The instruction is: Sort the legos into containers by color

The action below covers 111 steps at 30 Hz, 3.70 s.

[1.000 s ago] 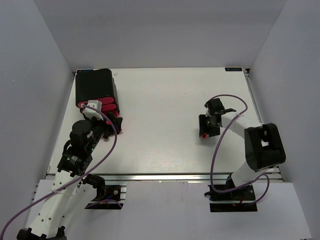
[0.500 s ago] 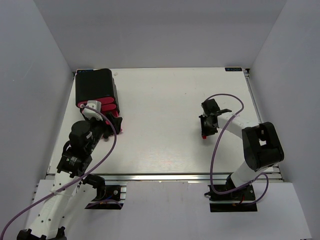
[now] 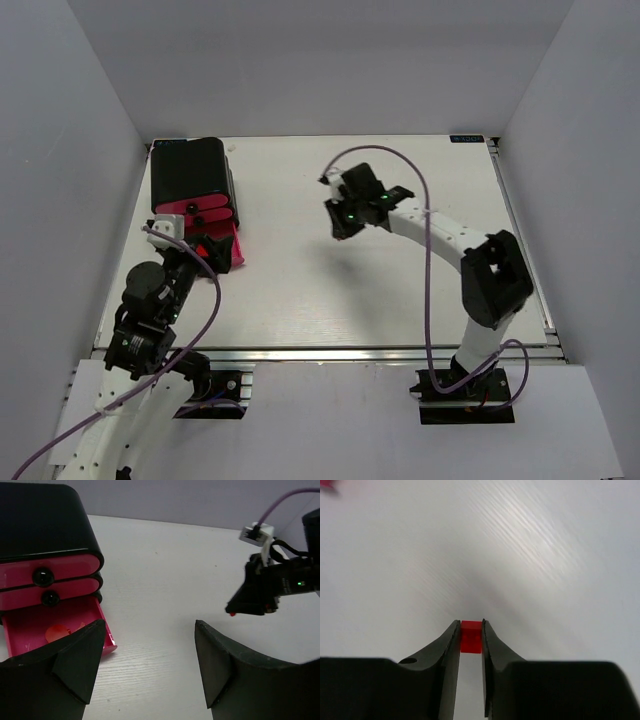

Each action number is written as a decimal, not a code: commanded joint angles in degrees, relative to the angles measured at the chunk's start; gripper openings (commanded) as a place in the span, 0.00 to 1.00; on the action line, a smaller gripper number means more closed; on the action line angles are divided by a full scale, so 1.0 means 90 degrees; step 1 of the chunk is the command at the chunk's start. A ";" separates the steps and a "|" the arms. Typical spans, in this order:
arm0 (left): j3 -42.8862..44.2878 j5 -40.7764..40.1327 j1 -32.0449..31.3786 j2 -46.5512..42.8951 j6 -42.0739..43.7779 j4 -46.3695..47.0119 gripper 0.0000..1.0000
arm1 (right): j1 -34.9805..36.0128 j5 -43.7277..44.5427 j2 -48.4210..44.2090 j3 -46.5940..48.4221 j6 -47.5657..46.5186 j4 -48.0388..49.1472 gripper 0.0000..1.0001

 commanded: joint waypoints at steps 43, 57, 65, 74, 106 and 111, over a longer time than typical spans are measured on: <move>-0.0218 -0.0256 0.0090 0.2022 -0.3151 -0.1002 0.00 | 0.0530 -0.1954 0.0353 0.1900 0.0640 0.0725 0.00; -0.1078 -0.2042 0.0090 0.3869 -0.8026 -0.1570 0.00 | -0.1639 -0.3096 -0.4647 -0.2313 0.0319 0.1846 0.00; -0.0806 -0.2842 0.0090 0.4895 -0.8622 -0.0876 0.18 | -0.2001 -0.3584 -0.4610 -0.2617 0.0192 0.1944 0.00; -0.0786 -0.3322 0.0275 0.5686 -0.8662 -0.0046 0.52 | -0.2128 -0.3672 -0.4893 -0.2792 0.0192 0.2120 0.00; -0.0620 -0.1828 0.1555 0.7601 -0.6905 0.3606 0.81 | -0.2157 -0.3545 -0.4415 -0.2773 0.0046 0.2052 0.00; -0.0746 -0.1487 0.1623 0.7631 -0.6855 0.3734 0.82 | -0.2167 -0.3516 -0.4346 -0.2773 0.0026 0.2032 0.00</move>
